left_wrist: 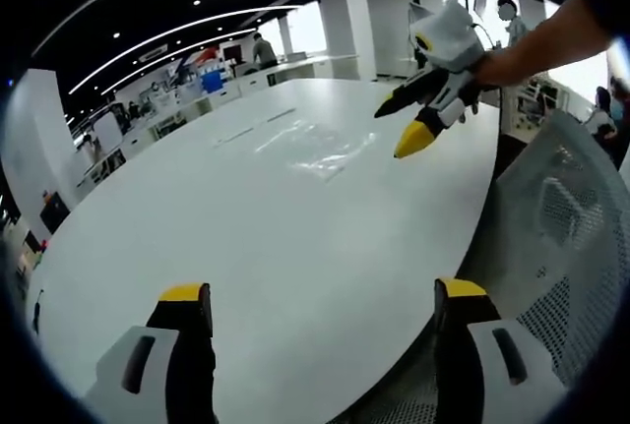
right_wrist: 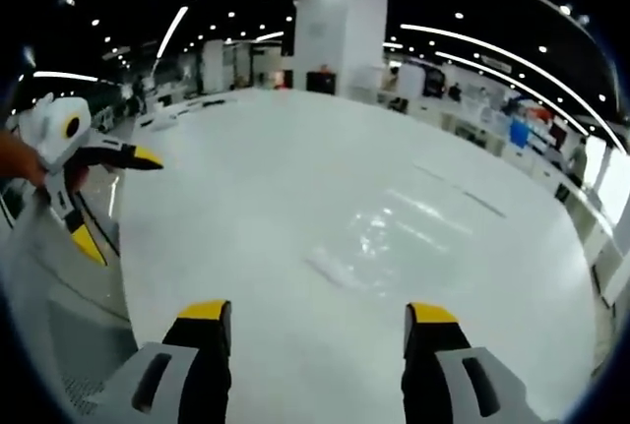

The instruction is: Open the resealable bag by pulling the two sides of the seal apart until the entire bag opening is separated and visibly accessible.

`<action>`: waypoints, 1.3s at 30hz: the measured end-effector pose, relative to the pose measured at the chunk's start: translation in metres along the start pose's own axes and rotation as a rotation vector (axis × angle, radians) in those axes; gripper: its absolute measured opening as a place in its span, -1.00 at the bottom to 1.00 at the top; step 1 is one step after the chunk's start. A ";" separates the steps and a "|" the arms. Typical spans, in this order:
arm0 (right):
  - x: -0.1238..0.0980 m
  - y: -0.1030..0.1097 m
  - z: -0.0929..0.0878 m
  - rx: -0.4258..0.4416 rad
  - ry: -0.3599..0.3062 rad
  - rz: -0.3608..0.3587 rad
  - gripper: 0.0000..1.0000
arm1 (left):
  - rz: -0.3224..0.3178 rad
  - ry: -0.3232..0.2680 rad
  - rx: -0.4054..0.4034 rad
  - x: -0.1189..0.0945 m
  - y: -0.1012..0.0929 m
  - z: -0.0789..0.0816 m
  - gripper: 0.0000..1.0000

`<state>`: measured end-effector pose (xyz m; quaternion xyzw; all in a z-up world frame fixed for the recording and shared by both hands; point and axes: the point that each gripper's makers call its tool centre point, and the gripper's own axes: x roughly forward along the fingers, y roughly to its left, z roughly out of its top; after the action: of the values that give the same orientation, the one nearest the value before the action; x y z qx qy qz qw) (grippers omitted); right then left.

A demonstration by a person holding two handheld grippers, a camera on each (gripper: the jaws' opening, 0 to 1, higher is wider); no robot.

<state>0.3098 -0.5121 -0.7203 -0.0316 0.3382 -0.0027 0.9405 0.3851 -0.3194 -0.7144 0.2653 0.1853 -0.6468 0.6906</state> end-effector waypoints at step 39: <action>0.051 -0.028 -0.031 0.142 0.136 0.077 0.06 | -0.014 0.047 -0.008 0.000 0.000 -0.009 0.76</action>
<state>0.3300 -0.5432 -0.7747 0.0483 0.4011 0.0073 0.9147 0.3861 -0.3145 -0.7216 0.2763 0.2058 -0.6445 0.6826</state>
